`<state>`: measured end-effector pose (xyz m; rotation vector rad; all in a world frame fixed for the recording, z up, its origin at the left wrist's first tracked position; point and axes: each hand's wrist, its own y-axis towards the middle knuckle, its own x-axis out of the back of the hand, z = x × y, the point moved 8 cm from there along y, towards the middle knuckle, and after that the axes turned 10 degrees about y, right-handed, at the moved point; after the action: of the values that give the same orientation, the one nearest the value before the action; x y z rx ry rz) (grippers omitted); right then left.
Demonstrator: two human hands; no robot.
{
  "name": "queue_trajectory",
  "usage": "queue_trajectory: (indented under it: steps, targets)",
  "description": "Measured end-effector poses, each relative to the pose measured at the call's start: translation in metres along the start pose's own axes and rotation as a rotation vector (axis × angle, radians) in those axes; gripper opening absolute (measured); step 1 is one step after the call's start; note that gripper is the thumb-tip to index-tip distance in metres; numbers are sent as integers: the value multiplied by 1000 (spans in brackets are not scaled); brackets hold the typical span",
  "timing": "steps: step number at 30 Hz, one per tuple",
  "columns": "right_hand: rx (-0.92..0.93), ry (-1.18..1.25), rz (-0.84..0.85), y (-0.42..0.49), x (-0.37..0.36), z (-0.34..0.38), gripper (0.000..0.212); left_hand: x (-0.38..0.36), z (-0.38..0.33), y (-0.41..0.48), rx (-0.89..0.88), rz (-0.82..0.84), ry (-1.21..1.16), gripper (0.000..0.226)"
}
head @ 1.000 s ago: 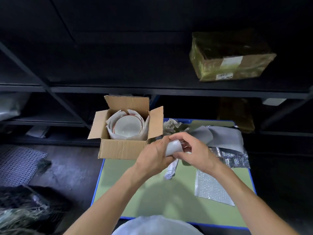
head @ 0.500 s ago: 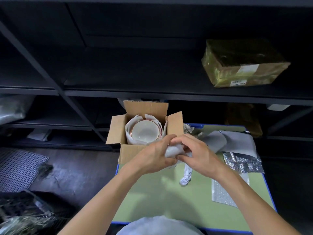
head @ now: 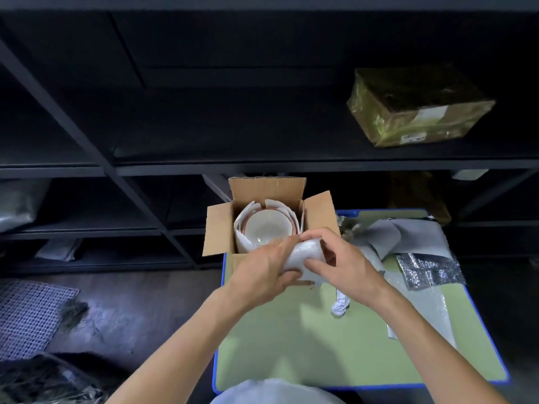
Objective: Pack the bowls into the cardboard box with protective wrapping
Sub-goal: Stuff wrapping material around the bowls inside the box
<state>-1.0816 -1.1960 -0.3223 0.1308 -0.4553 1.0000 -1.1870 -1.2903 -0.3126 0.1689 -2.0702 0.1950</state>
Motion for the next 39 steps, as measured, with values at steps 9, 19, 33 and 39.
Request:
queue_trajectory:
  steps: [9, 19, 33, 39]
  targets:
    - [19, -59, -41, 0, -19, 17, 16, 8, 23, -16, -10, 53, -115, 22]
    - [-74, 92, -96, -4, -37, 16, 25, 8, 32, -26, -90, -38, 47, 29]
    - [-63, -46, -263, -22, 9, 28, 18, 4, 18, 7, -147, -10, -99, 19]
    - [-18, -143, -246, -11, 30, 30, 21, -9, 15, 33, -148, -47, -83, 20]
